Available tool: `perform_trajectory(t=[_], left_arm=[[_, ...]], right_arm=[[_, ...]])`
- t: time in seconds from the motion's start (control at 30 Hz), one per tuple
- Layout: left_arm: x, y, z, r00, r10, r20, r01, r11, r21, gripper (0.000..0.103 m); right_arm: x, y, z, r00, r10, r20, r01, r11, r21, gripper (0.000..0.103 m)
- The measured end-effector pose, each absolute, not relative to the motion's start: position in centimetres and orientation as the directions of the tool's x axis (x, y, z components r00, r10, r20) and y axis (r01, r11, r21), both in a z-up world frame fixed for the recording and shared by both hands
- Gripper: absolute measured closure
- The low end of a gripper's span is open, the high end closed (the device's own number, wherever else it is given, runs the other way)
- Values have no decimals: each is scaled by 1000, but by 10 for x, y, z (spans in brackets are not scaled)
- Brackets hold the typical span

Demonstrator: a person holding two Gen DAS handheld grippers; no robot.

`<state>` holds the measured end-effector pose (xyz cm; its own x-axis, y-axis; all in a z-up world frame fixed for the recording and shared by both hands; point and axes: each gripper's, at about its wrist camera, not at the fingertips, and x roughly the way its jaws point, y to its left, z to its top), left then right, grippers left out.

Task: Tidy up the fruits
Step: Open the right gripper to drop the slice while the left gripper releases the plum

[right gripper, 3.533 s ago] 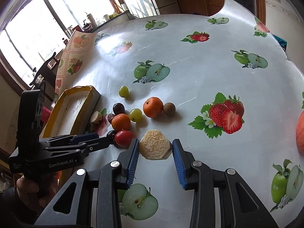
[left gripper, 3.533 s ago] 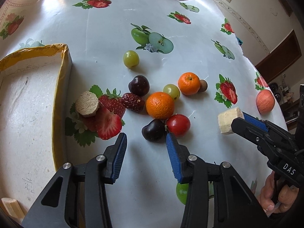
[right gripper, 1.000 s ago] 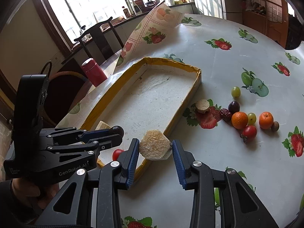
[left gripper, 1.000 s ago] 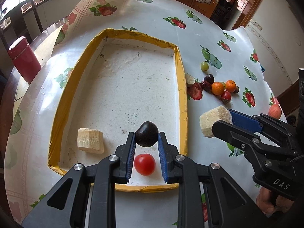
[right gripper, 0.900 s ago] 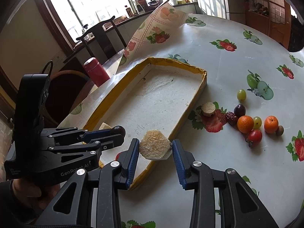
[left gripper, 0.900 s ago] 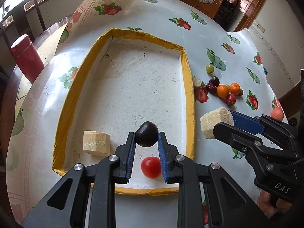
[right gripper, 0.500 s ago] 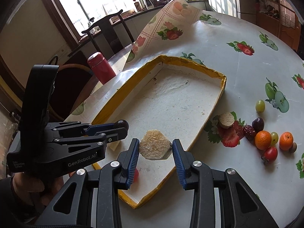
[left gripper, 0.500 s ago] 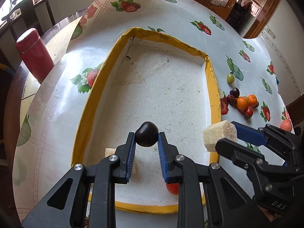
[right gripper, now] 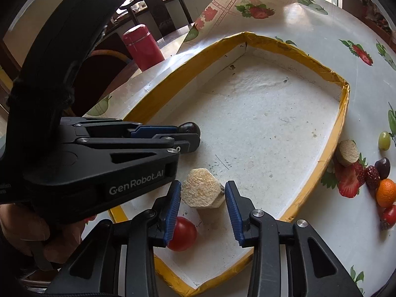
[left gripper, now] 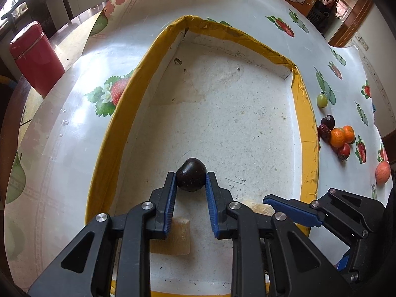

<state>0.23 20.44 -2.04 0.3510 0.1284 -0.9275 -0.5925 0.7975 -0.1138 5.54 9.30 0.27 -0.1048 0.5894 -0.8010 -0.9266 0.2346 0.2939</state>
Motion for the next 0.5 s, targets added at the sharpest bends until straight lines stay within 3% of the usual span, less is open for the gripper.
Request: perform_trajectory(t=[0.27, 0.3, 0.37, 0.5], left_arm=[[-1, 206, -17, 346, 109, -932, -607, 784, -133, 78], [-2, 205, -16, 346, 110, -932, -610, 781, -134, 75], [-4, 203, -13, 349, 119, -930, -615, 778, -131, 56], [-5, 197, -7, 349, 139, -927, -613, 782, -114, 51]], right_arm=[[53, 90, 2, -93, 580, -810, -935, 229, 271, 60], [52, 89, 3, -91, 581, -809, -934, 231, 271, 59], [52, 83, 8, -92, 590, -802, -933, 230, 276, 59], [54, 66, 19, -80, 614, -785, -930, 238, 281, 48]])
